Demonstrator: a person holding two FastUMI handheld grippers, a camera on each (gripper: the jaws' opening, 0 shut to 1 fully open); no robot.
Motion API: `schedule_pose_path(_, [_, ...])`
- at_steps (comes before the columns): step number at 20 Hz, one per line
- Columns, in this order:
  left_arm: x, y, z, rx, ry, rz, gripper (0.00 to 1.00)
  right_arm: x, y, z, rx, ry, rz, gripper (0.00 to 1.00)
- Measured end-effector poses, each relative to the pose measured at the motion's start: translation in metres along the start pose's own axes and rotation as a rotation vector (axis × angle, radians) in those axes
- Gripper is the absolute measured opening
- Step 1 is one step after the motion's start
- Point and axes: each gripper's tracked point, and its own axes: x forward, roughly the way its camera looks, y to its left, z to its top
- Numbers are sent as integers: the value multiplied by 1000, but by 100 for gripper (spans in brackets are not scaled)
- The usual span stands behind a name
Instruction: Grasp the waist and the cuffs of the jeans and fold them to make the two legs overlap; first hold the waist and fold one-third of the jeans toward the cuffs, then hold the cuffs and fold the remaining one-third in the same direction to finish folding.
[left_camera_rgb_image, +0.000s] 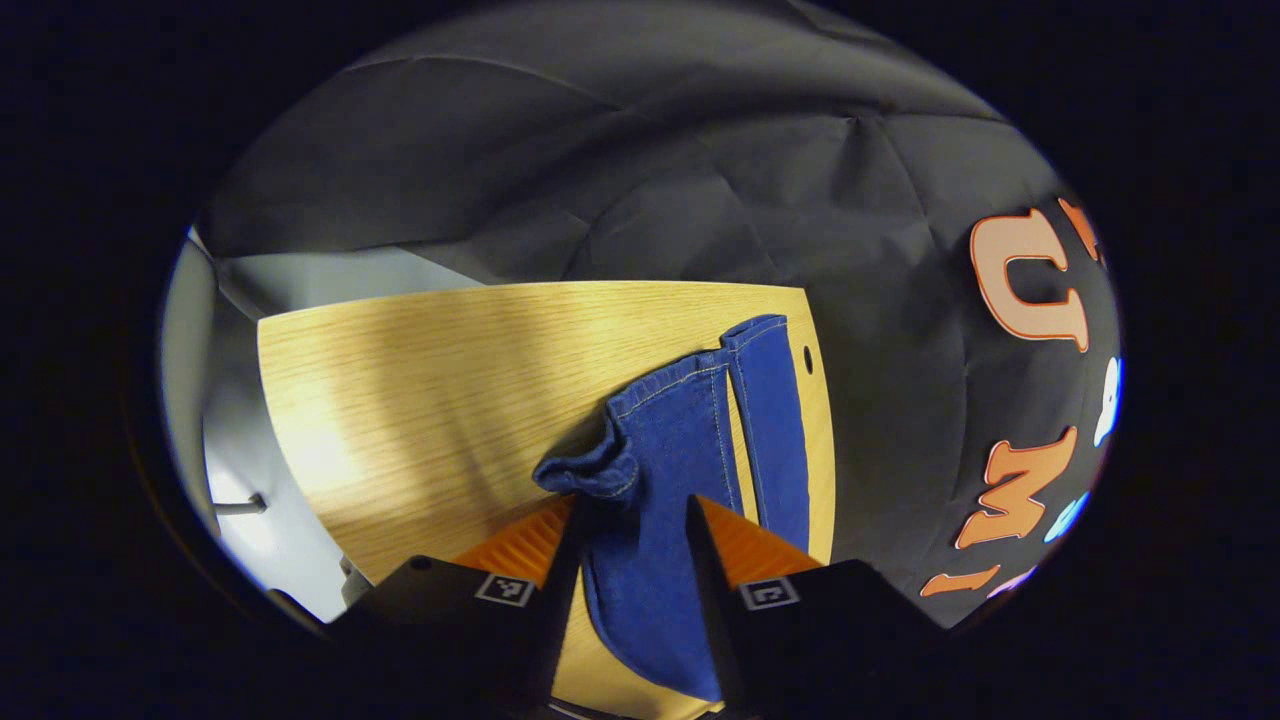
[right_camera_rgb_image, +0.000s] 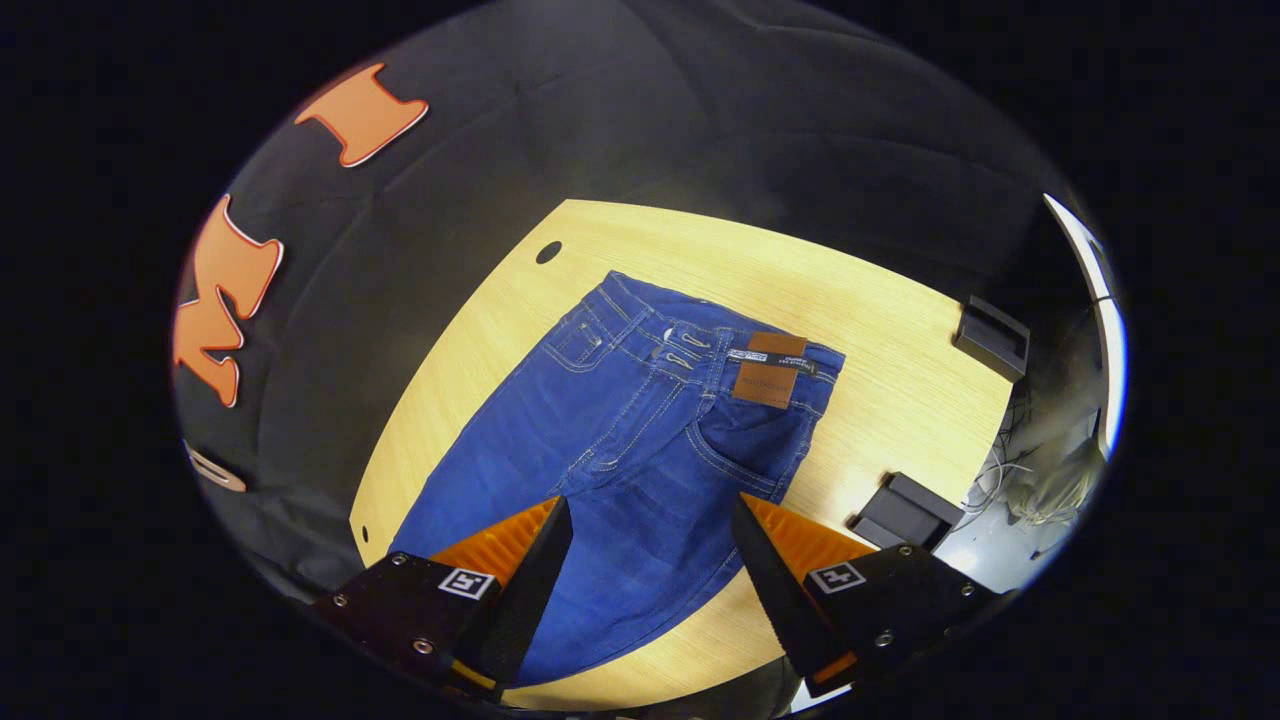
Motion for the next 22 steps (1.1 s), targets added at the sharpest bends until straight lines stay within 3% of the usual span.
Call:
schedule_pose_path(1, [1,-3,0,18,5,-5,48,2,-3,3,6,8,4,98])
schedule_pose_path(4, [6,-11,-3,54,4,-3,48,8,-21,18,-6,25,-9,98])
schedule_pose_path(5, [0,-6,-2,71,-2,40,51,13,-28,24,-1,24,-17,98])
schedule_pose_path(6, [4,7,3,49,-23,105,46,17,-33,27,12,27,-20,98])
schedule_pose_path(7, [2,7,6,30,-40,123,4,23,-37,27,23,47,-19,98])
schedule_pose_path(13, [-21,6,7,76,-84,190,4,54,-80,14,72,140,-109,98])
schedule_pose_path(14, [-3,5,5,72,-90,189,1,58,-84,16,81,144,-122,98])
schedule_pose_path(17, [-8,-4,7,95,-95,175,1,72,-83,19,77,160,-105,94])
schedule_pose_path(18, [-15,-6,6,93,-94,172,1,72,-80,20,79,173,-100,81])
schedule_pose_path(19, [-15,-7,6,89,-90,167,1,73,-79,21,80,185,-98,81])
schedule_pose_path(20, [-15,-10,6,92,-89,164,1,81,-79,20,72,196,-94,75])
schedule_pose_path(21, [-16,-13,6,100,-90,156,1,82,-80,21,73,196,-84,55])
schedule_pose_path(22, [-16,-15,6,112,-87,151,1,84,-78,22,101,193,-68,44])
